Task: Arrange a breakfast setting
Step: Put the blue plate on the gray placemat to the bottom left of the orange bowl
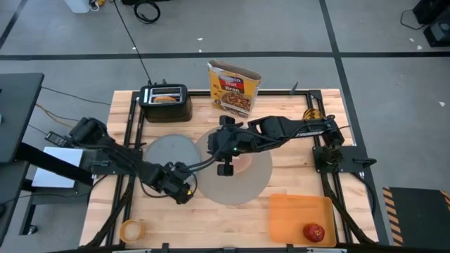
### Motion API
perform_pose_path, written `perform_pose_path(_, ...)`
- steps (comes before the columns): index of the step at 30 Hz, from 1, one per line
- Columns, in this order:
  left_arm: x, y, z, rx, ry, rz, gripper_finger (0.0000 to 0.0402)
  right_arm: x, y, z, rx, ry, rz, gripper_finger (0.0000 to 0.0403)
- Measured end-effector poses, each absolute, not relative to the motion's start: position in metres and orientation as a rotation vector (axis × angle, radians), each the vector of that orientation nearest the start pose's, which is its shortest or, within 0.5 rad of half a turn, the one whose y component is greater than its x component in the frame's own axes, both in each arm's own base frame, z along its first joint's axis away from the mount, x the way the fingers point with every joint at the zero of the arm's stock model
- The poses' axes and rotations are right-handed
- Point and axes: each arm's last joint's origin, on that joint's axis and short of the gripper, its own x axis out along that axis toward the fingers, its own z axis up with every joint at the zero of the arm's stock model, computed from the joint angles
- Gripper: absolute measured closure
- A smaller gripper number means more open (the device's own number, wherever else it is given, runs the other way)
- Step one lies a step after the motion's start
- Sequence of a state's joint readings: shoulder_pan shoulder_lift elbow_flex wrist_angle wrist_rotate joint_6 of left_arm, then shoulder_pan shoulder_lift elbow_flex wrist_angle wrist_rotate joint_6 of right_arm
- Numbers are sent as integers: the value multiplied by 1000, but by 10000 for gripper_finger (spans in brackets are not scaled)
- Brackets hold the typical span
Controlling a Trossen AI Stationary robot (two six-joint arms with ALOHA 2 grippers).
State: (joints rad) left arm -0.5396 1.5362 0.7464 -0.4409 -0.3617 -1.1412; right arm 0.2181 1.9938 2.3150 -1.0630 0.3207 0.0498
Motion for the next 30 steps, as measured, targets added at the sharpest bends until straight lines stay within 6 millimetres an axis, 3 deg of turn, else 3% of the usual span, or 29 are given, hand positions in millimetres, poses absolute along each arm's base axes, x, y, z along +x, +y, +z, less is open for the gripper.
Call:
perform_pose_path(10, 229, -126, 131, -446, 1057, 493, 235, 406, 71, 414, -142, 714, -137, 253)
perform_pose_path(15, 229, -126, 131, -449, 1058, 490, 282, 404, 70, 417, -187, 713, -122, 253)
perform_pose_path(20, 229, -127, 133, -454, 1060, 480, 339, 392, 70, 432, -213, 673, -148, 253)
perform_pose_path(25, 229, -127, 142, -412, 1074, 432, 382, 379, 69, 447, -219, 632, -185, 253)
perform_pose_path(30, 237, -139, 166, -322, 1101, 345, 389, 365, 67, 459, -193, 604, -216, 253)
